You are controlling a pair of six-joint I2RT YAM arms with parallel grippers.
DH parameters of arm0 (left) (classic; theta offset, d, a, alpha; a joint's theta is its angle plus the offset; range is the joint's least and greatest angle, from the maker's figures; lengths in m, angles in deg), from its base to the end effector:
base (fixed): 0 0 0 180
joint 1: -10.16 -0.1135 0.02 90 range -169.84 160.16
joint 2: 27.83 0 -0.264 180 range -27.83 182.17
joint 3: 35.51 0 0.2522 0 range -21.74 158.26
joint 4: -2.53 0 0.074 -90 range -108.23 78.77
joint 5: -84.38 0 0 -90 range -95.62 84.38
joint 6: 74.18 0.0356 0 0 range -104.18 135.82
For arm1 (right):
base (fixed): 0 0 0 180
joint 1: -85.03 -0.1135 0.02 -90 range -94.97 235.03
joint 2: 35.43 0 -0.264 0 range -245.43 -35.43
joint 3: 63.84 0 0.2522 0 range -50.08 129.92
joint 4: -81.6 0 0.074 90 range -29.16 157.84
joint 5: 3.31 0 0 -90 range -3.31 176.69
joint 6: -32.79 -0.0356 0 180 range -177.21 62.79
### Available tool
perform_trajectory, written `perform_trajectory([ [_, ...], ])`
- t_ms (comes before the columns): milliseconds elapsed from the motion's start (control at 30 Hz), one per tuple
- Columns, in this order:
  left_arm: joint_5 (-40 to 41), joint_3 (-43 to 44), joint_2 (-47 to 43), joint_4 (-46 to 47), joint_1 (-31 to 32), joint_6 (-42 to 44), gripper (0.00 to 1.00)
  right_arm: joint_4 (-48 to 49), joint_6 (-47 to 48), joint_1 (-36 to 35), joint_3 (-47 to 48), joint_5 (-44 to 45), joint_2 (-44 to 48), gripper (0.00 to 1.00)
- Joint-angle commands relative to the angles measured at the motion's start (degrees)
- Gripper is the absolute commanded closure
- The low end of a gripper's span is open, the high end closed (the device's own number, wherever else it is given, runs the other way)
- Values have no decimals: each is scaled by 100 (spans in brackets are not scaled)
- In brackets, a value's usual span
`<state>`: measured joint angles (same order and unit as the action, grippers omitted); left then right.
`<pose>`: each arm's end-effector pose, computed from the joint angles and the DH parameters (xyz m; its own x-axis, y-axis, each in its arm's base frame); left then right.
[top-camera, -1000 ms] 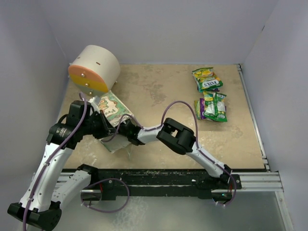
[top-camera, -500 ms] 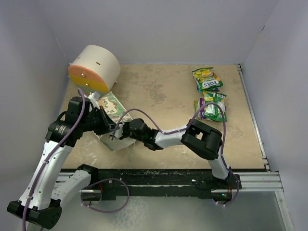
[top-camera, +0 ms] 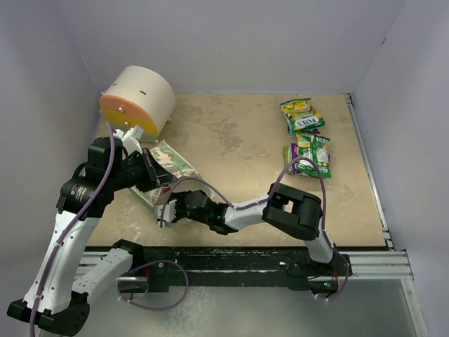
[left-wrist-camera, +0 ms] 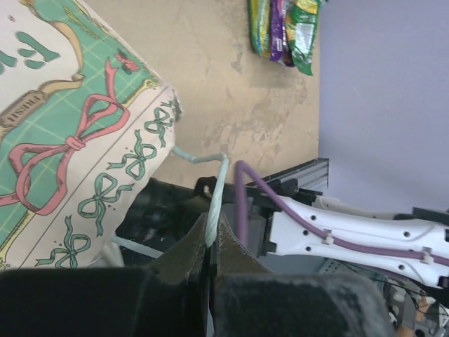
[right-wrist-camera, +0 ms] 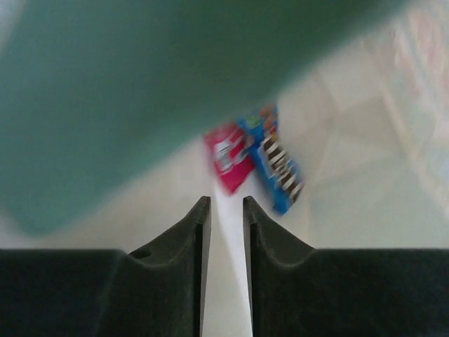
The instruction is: Take the snacks out of the paper bag
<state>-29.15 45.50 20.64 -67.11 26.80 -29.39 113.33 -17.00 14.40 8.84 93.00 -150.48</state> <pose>0.1326 -0.0545 0.3825 -0.8100 -0.4370 -0.3910 -0.0103 0.6772 -0.7357 0.1449 0.4002 0.1625 0.5355 -0.4116 -0.7375 -0.7283 0.2171 -0.6500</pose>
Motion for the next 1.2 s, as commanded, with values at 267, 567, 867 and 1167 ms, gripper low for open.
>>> perform_trajectory([
  [267, -891, -24, -324, 225, 37, 94, 100, 491, 544, 145, 1269, 703, -1073, 56],
  [567, -608, 348, -172, -201, 35, 492, 100, 924, 10, 425, 732, 481, -886, 49],
  [867, -1144, 110, -55, 328, 36, 563, 100, 750, -44, 447, 1184, 377, -1157, 35],
  [1167, -1701, 177, 172, 455, 38, 779, 100, 213, 166, 555, 2350, 495, -1866, 33],
])
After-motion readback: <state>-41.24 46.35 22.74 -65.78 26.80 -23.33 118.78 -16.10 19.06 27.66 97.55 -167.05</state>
